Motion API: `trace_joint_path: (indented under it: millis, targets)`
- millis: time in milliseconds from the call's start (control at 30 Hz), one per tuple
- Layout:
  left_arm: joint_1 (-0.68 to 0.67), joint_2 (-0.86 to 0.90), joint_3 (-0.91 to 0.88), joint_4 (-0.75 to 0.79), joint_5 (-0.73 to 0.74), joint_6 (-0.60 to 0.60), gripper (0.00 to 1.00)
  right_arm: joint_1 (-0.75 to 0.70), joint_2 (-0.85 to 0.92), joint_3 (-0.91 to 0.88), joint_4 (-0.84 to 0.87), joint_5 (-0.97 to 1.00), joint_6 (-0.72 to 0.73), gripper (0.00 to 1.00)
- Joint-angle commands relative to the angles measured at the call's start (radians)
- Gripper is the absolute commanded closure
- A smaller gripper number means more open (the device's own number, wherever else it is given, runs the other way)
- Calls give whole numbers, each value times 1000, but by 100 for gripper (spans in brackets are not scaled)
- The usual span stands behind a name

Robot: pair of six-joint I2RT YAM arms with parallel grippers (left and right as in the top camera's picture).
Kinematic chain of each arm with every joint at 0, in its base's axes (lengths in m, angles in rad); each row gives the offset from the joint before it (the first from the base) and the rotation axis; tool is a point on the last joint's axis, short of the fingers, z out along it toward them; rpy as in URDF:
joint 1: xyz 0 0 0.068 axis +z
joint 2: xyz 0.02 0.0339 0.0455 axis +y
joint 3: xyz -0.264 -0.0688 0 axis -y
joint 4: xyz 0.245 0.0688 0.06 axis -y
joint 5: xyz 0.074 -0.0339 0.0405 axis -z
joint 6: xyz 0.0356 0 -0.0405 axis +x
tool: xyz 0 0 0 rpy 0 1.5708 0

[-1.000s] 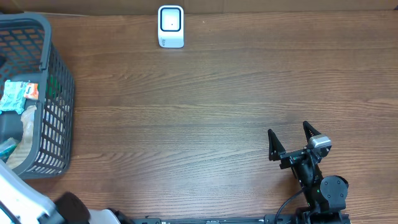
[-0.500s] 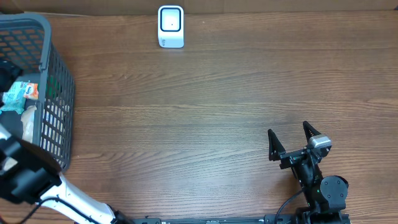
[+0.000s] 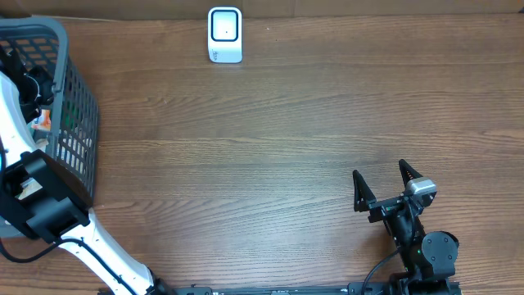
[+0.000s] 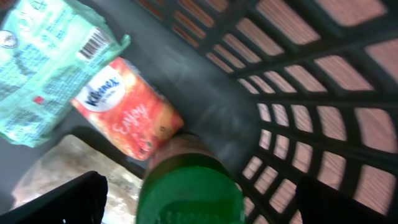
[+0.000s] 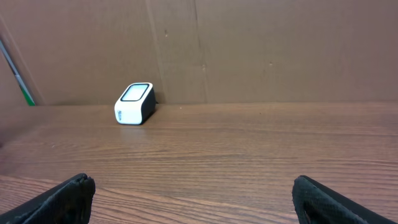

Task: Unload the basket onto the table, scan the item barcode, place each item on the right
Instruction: 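Grasp the green-lidded jar in the basket with the left gripper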

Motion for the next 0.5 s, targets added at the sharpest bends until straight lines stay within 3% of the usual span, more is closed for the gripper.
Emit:
trace_joint_path:
  millis: [0, 467]
  targets:
    - [-21, 26, -1, -1, -55, 43, 1, 0, -11, -11, 4, 9, -1, 0]
    - [-25, 110, -1, -60, -54, 52, 4, 0, -11, -11, 4, 9, -1, 0]
